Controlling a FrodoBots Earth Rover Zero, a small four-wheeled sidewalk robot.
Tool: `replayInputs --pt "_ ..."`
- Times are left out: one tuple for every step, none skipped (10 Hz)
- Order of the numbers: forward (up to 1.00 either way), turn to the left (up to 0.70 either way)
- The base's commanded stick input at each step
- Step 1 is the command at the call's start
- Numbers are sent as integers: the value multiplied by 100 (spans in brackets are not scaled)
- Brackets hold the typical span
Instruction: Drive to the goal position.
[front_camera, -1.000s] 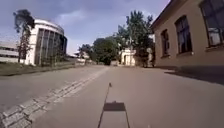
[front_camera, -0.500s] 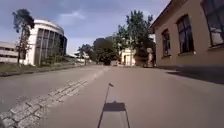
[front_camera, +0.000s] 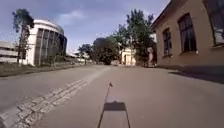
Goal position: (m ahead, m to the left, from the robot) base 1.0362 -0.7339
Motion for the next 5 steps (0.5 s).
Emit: replayInputs --pt "45 0" --pt "45 0" --pt "45 0" --pt "45 0" --pt "45 0"
